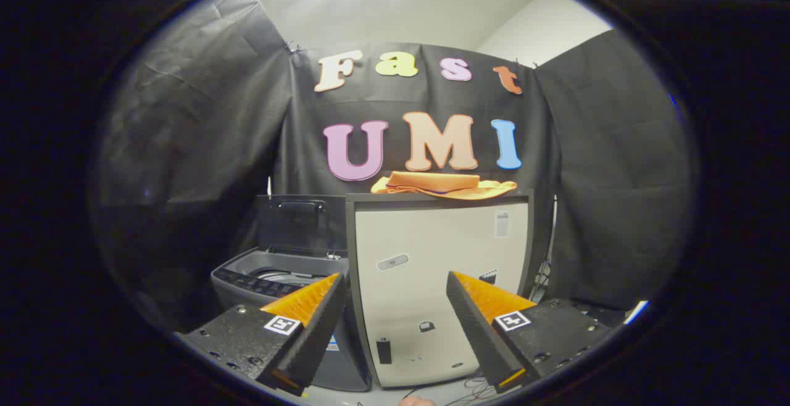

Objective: Put the clothes into the washing machine and then close the washing machine lid.

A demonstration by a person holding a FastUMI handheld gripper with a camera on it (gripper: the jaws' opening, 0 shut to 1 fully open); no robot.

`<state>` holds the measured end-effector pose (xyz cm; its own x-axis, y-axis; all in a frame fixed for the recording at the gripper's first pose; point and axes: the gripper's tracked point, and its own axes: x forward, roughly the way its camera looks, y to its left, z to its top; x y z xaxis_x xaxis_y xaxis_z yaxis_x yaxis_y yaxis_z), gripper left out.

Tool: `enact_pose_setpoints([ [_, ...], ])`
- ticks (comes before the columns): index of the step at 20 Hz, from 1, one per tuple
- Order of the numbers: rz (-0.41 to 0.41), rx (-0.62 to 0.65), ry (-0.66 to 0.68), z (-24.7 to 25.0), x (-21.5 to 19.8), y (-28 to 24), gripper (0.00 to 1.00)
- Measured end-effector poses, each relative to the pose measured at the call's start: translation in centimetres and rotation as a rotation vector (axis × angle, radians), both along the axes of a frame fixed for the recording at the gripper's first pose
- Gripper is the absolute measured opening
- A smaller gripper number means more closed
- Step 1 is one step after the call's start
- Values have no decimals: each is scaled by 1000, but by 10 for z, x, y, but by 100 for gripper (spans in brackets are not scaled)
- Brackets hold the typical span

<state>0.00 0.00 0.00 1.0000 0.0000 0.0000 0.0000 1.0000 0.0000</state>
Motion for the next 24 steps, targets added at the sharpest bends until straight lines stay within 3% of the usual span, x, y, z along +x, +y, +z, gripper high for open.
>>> enact_pose_setpoints([
  [10, -25, 85, 4, 5, 5, -13, 96],
  [19, 1, 38, -18, 27, 13, 2, 96],
  [24, 29, 28, -44, 62, 38, 10, 96],
])
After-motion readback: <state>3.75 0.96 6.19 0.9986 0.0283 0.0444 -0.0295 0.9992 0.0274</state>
